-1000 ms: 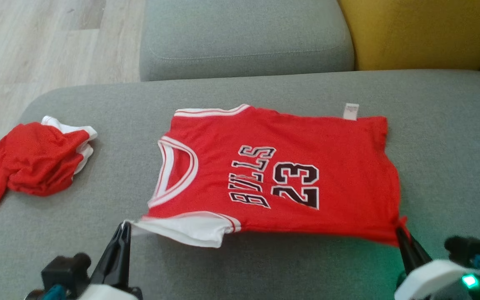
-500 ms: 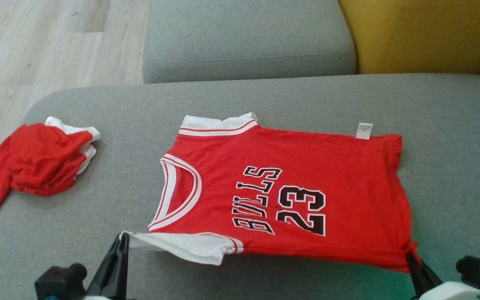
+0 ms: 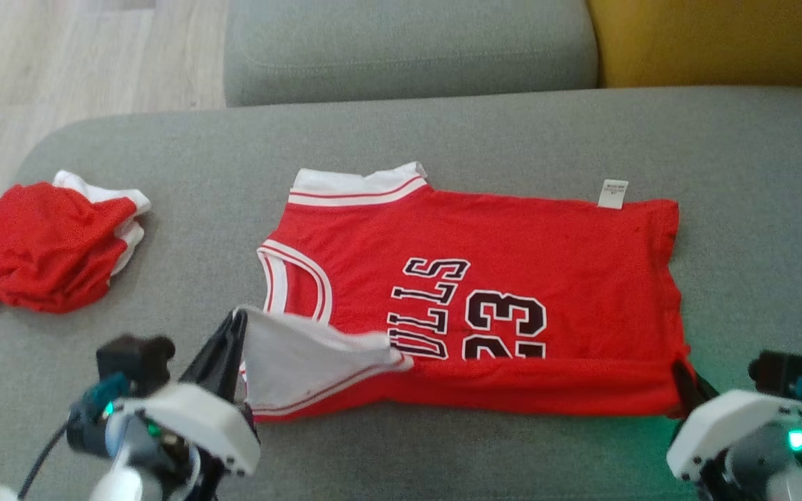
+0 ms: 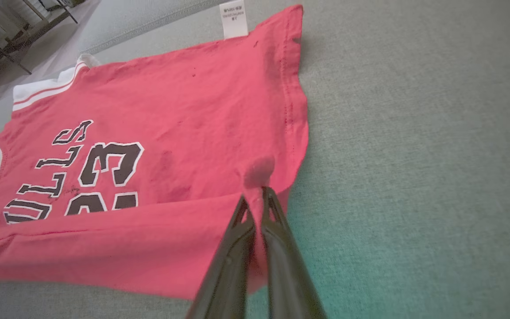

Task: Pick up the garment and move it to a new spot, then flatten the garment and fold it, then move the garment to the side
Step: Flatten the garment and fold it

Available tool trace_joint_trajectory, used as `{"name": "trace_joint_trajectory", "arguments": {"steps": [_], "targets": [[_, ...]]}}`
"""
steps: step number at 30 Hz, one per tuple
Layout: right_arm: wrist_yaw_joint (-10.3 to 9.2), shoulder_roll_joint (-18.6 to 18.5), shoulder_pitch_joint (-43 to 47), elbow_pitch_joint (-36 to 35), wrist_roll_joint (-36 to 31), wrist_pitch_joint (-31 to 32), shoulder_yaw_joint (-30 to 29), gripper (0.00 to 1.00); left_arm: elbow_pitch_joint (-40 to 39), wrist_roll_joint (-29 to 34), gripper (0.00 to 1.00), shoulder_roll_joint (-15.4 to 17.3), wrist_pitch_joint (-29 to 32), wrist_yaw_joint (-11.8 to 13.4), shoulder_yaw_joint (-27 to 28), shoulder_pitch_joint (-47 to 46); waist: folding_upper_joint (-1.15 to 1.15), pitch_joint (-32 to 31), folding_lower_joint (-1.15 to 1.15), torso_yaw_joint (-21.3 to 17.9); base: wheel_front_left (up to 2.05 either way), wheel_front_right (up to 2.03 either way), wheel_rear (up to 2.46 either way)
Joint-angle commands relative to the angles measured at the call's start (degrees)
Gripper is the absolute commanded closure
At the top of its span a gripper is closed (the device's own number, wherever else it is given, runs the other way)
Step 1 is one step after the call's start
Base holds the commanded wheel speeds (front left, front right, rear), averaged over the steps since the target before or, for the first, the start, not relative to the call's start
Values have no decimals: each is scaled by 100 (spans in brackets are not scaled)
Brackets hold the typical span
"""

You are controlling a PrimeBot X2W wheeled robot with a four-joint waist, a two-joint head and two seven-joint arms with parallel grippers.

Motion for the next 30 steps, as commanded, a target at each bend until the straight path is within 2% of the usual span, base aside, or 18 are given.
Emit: {"name": "trace_joint_trajectory", "arguments": {"steps": [1, 10, 11, 12, 13, 14, 15, 20, 26, 30], "targets": [[-4, -61, -403, -36, -66, 19, 142, 100, 5, -58, 100, 43, -62, -59, 190, -519, 0, 118, 0, -23, 0, 0, 0], [-4, -85, -1358, 1034, -150, -283, 373, 100, 1510, -272, 100, 12, -252, -245, 262, -1612, 0, 513, 0, -96, 0, 0, 0], [-4, -88, -1416, 1116, -134, -370, 424, 89, 1655, -292, 100, 5, -292, -266, 258, -1673, 0, 532, 0, -100, 0, 0, 0], [-4, -92, -1463, 1166, -106, -506, 476, 15, 1790, -322, 100, -10, -328, -288, 253, -1720, 0, 540, 0, -101, 0, 0, 0], [-4, -100, -1494, 1219, -81, -628, 517, 0, 1903, -347, 73, -25, -379, -301, 254, -1754, 0, 541, 0, -103, 0, 0, 0], [-4, -117, -1513, 1257, -66, -745, 584, 0, 1997, -355, 22, -35, -439, -311, 249, -1776, 0, 542, 0, -104, 0, 0, 0], [-4, -124, -1522, 1273, -27, -878, 642, 0, 2075, -363, 0, -47, -503, -317, 246, -1790, 0, 541, 0, -103, 0, 0, 0], [-4, -244, -1399, 1145, -3, -1582, 951, 0, 2178, -324, 0, -128, -1021, -200, 276, -1673, 0, 452, 0, -97, 0, 0, 0], [-4, -311, -1098, 575, -199, -2299, 1077, 0, 1721, -34, 0, -173, -1852, 142, 299, -1259, 0, 301, 0, -107, 0, 0, 0], [-4, -311, -862, 96, -356, -2511, 1093, 0, 1411, 170, 0, -128, -2112, 335, 312, -974, 0, 183, 0, -104, 0, 0, 0]]}}
